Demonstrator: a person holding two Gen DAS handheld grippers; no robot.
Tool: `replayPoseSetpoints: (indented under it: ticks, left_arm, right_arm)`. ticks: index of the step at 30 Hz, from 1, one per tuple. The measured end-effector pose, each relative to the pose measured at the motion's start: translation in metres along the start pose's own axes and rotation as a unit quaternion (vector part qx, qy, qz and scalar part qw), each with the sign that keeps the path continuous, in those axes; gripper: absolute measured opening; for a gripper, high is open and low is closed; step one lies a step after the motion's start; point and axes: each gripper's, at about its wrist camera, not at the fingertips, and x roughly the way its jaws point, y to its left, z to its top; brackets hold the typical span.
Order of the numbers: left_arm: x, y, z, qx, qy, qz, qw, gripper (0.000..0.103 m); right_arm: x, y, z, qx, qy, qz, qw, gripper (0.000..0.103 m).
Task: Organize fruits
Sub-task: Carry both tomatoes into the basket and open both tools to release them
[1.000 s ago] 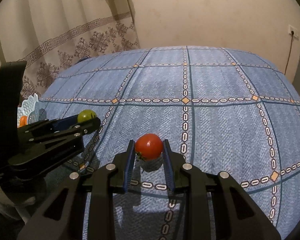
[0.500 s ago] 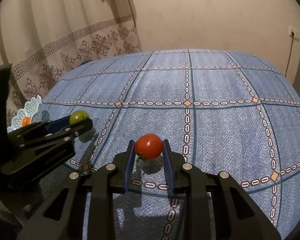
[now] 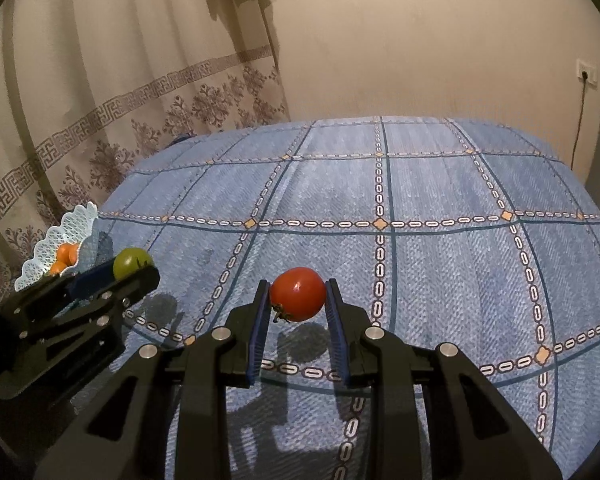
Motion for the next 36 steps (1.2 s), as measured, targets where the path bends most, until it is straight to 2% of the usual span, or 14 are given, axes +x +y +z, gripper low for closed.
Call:
replayPoseSetpoints:
  ticks: [21,36]
  left_arm:
    - [-0.047,0.032,-0.012,-0.025,-0.035,0.034,0.9985,0.040]
    - [-0.076,0.066,-0.018,-0.046,-0.061,0.051,0.9958,0.040]
  right_arm:
    - [-0.030,0.024,0.001,-0.011,-0.028,0.018,0.999,0.028]
    - [-0.037,0.067,0.007,-0.031,-0.036,0.033,0.998,0.028]
